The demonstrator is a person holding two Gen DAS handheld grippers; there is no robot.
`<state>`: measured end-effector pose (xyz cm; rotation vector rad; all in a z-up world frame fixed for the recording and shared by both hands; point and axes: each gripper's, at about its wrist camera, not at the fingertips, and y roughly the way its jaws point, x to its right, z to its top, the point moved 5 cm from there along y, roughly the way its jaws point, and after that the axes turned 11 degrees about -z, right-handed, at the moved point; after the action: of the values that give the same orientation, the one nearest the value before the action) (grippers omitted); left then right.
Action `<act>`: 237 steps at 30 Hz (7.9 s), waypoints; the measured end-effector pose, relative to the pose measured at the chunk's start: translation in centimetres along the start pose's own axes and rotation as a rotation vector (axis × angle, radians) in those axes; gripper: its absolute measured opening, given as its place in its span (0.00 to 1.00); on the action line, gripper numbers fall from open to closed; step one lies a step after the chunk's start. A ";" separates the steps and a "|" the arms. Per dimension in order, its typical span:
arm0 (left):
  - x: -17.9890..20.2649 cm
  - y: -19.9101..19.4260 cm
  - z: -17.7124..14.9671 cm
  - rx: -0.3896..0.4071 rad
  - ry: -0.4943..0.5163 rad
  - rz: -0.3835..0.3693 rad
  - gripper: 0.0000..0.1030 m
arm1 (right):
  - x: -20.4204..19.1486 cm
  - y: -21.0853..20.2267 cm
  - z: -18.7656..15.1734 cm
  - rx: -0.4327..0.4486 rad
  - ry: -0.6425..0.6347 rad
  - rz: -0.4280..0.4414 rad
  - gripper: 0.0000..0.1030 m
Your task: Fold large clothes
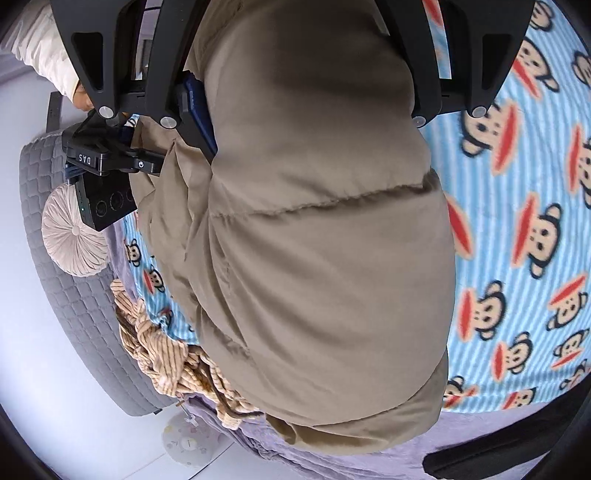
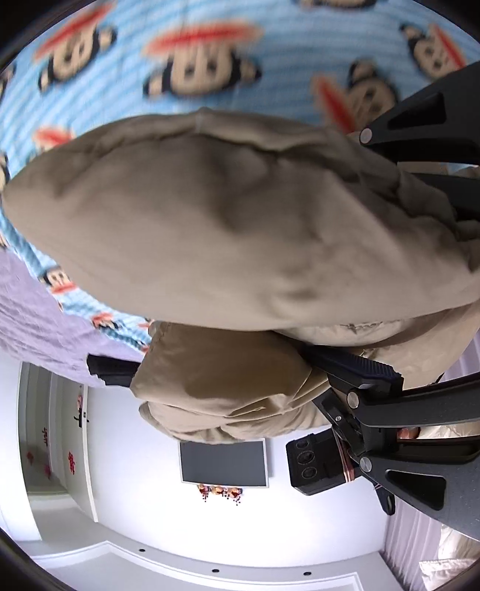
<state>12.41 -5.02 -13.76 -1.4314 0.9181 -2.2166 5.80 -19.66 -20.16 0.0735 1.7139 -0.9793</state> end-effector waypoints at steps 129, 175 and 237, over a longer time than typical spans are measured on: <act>5.8 -21.4 -11.9 0.293 0.088 0.616 1.00 | -19.5 -7.6 -16.6 0.411 -0.430 -0.780 1.00; 3.9 -22.8 -10.5 0.275 0.048 0.638 1.00 | -22.4 -6.9 -15.9 0.430 -0.407 -0.826 1.00; 4.2 -23.0 -10.8 0.274 0.054 0.643 1.00 | -22.3 -7.3 -15.7 0.424 -0.416 -0.821 1.00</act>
<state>2.19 12.82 1.67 -0.8052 0.8895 -1.8058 -1.25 -5.31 3.17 -0.5629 1.1141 -1.8031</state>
